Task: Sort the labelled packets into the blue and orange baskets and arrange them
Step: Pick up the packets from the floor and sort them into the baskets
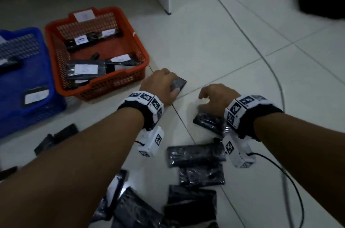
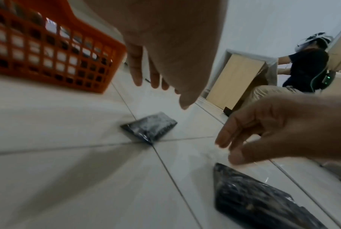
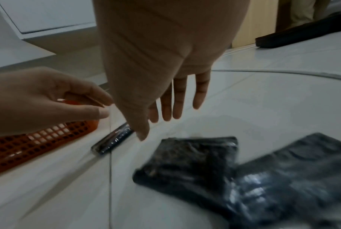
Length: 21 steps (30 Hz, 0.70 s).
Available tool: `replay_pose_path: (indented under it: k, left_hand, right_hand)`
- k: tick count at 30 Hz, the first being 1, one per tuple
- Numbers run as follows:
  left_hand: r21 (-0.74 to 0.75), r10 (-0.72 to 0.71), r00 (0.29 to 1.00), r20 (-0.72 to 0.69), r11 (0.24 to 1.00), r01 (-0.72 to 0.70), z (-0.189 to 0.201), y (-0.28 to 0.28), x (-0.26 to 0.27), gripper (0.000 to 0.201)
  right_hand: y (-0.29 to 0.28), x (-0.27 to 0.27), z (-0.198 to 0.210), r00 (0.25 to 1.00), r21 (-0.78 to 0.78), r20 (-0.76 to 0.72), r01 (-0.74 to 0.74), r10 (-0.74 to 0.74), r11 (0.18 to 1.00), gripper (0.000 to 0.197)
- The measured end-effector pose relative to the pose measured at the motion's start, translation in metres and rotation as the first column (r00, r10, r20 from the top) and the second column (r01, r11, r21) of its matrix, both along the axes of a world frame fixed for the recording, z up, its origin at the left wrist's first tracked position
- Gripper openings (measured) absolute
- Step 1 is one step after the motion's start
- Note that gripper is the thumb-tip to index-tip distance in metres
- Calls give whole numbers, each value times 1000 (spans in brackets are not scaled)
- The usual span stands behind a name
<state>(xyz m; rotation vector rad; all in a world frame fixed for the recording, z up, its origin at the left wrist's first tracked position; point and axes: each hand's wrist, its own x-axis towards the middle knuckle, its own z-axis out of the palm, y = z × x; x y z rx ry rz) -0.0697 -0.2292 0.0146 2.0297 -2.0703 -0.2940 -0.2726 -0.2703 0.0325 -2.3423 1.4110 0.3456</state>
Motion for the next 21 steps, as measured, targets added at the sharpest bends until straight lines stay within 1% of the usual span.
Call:
replay_pose_path:
  k: [2,3,4,5,7,8,9,10,11,13,14,15,16,17,18,19,20,21]
  left_hand:
    - [170,83,996,30,982,-87,-13,-1,-11,54]
    - [228,103,994,44,967,-110,-20,-2,-14,56]
    - [255,111,993,49,959,-120,-27,-2,-16,53]
    - [249,121,991,50,960,-130,-33,-2,-16,49]
    - [191,146,989,38,970,-151,-39,3,-19,44]
    - [158,149,988,29,976,-151,-41,5,-21,42]
    - [128,149,989,20,980,-150,-41,7,-23,40]
    - [111,156,988,3,982,-156,-40,10,-27,39]
    - [100,171,985,-20,981,-168,-38,13,-30,39]
    - [92,244,964,-109,968,-235,-36,21,-32,36]
    - [106,294,939,-179,954,-279,-33,27,-30,34]
    - [137,347,902,-257,937,-322,-33,34,-25,31]
    - [182,405,854,-328,914,-363,-31,42,-20,26]
    - [244,466,791,-396,884,-398,-31,48,-12,20]
    - [304,521,709,-476,853,-423,-27,53,-6,15]
    - [354,570,609,-552,821,-447,-23,56,3,11]
    - [392,602,509,-616,794,-465,-15,60,9,9]
    - [416,613,432,-662,780,-468,-7,64,15,10]
  right_hand:
    - [7,-12,-13,998,51,-58,20,-17,998,58]
    - [11,-15,-19,998,62,-63,15,-11,998,66]
    - [14,-16,-23,998,66,-66,3,1,998,71]
    - [17,-16,-27,998,56,-62,-23,26,998,74]
    - [20,-14,-32,994,25,-63,-84,86,996,72]
    - [21,-13,-34,995,9,-49,-92,92,996,69]
    - [23,-12,-34,997,-7,6,-71,71,997,66]
    - [23,-10,-34,995,10,101,-7,5,1000,62]
    - [24,-8,-32,970,50,223,92,-101,994,55]
    - [22,-1,-27,849,161,416,283,-325,945,30]
    - [21,3,-22,775,248,469,344,-423,905,21]
    - [18,9,-21,731,325,482,363,-483,873,20]
    - [17,15,-18,687,419,491,352,-535,837,23]
    - [17,21,-15,638,503,488,352,-595,789,30]
    - [18,25,-10,546,609,474,362,-690,705,38]
    - [16,29,-8,449,708,452,345,-771,616,41]
    - [19,32,-4,403,763,432,314,-807,565,39]
    - [22,37,1,385,784,435,283,-813,553,35]
